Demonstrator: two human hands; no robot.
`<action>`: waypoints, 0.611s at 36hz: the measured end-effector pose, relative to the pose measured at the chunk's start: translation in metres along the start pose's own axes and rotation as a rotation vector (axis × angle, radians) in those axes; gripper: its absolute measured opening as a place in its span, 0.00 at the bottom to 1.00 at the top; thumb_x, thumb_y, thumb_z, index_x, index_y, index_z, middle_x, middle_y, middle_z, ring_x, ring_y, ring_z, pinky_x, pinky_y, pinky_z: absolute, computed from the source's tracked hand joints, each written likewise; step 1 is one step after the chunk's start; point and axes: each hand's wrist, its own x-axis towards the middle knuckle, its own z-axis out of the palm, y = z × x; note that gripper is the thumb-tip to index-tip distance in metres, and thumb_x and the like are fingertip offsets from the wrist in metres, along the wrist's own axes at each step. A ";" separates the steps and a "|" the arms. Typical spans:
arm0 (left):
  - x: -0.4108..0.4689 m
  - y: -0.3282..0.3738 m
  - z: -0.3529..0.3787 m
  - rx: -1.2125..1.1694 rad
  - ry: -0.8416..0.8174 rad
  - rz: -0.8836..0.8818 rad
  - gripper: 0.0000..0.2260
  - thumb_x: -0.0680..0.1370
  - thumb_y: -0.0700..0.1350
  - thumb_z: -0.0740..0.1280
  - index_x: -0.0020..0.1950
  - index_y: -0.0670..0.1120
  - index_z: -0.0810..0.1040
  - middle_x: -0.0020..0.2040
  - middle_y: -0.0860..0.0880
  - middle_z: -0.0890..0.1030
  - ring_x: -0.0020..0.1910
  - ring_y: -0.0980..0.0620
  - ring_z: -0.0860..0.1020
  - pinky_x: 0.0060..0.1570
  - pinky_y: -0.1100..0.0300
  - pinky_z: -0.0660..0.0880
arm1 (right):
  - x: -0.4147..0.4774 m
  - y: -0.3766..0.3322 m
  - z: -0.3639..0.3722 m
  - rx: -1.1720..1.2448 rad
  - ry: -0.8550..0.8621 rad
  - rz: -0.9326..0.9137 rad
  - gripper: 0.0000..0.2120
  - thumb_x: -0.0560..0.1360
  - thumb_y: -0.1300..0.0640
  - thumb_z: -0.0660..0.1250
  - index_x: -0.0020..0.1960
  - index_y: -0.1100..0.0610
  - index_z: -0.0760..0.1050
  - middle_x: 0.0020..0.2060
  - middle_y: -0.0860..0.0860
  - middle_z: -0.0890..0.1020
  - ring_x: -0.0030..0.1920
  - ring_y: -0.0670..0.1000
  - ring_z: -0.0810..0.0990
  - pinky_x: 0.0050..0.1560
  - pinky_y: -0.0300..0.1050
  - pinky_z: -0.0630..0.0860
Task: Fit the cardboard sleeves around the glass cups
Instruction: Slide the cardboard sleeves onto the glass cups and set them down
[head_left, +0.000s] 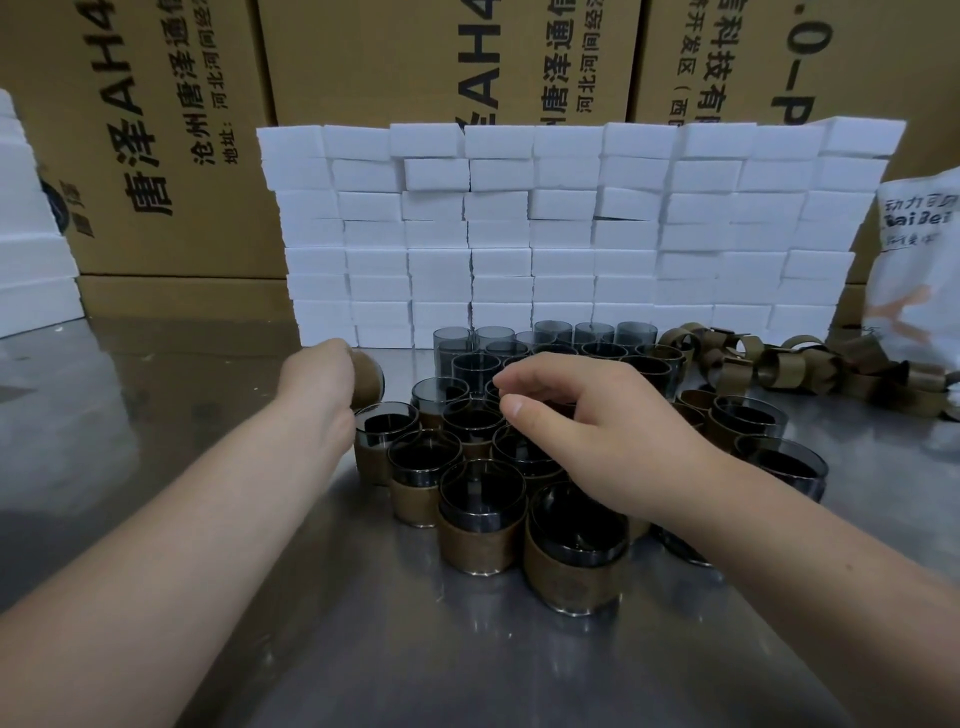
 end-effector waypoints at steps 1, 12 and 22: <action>0.005 -0.004 0.002 -0.003 -0.004 0.013 0.20 0.78 0.44 0.59 0.69 0.39 0.68 0.55 0.49 0.76 0.45 0.47 0.72 0.44 0.55 0.67 | 0.000 0.000 0.000 0.004 -0.001 0.000 0.17 0.71 0.43 0.59 0.56 0.45 0.77 0.46 0.36 0.79 0.51 0.34 0.75 0.53 0.35 0.73; 0.002 -0.030 0.003 0.621 -0.162 0.266 0.08 0.76 0.45 0.60 0.43 0.41 0.71 0.41 0.42 0.72 0.40 0.47 0.70 0.41 0.57 0.62 | -0.002 -0.001 0.001 -0.032 -0.009 -0.029 0.15 0.73 0.45 0.61 0.57 0.46 0.78 0.48 0.39 0.81 0.50 0.36 0.75 0.52 0.34 0.73; -0.011 -0.033 0.002 1.089 -0.270 0.591 0.16 0.78 0.53 0.56 0.45 0.44 0.78 0.43 0.46 0.80 0.44 0.48 0.75 0.38 0.58 0.67 | 0.003 0.005 -0.008 -0.048 0.077 -0.011 0.15 0.72 0.43 0.59 0.54 0.45 0.78 0.39 0.33 0.77 0.48 0.37 0.78 0.50 0.36 0.74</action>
